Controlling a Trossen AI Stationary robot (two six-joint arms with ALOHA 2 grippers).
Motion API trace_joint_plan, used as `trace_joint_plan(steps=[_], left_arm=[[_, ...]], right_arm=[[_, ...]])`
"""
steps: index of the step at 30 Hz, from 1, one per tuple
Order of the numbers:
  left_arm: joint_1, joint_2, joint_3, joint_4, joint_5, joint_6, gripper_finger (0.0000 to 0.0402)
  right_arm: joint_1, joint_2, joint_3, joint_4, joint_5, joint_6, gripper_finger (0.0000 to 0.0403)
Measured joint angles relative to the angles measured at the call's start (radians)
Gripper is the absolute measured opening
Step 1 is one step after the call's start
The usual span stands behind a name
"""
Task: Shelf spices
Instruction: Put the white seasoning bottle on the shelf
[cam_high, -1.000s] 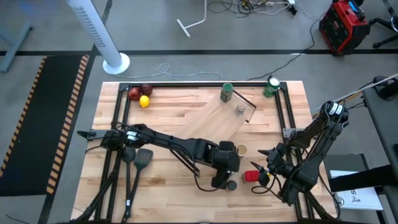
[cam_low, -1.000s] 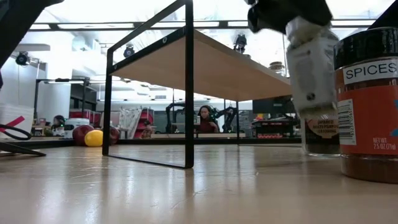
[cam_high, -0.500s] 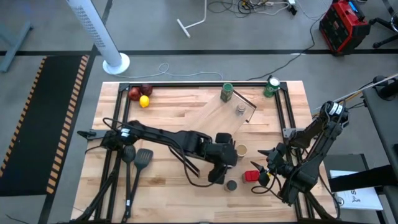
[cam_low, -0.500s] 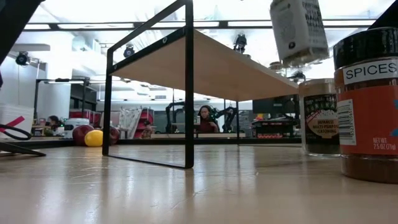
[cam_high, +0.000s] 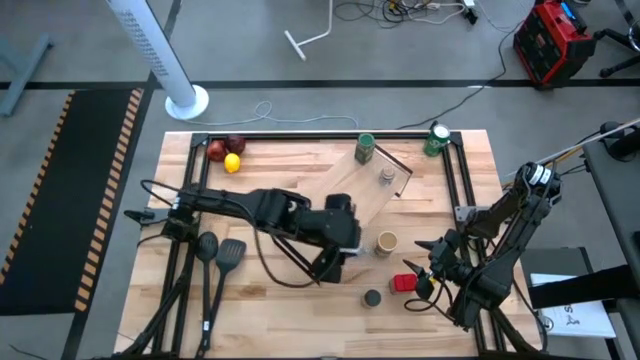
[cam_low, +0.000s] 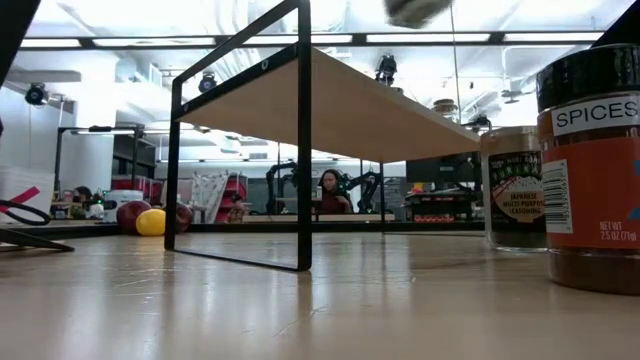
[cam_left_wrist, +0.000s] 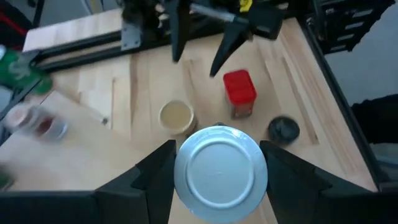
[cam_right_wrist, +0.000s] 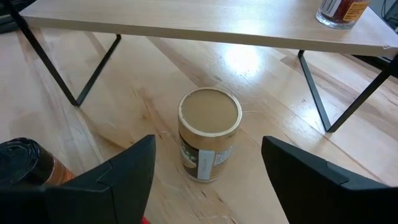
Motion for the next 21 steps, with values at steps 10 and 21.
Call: trace_joint_plan(steps=[10,21], left_arm=[[0.002,-0.080,0.000,-0.241,-0.138,-0.102,0.0190],[0.003,-0.084,-0.061,-0.385,-0.136,-0.201,0.0190]], right_arm=[[0.000,0.000,0.000,0.000,0.000,0.000,0.0256],[0.000,0.000,0.000,0.012,0.000,-0.009,0.0267]])
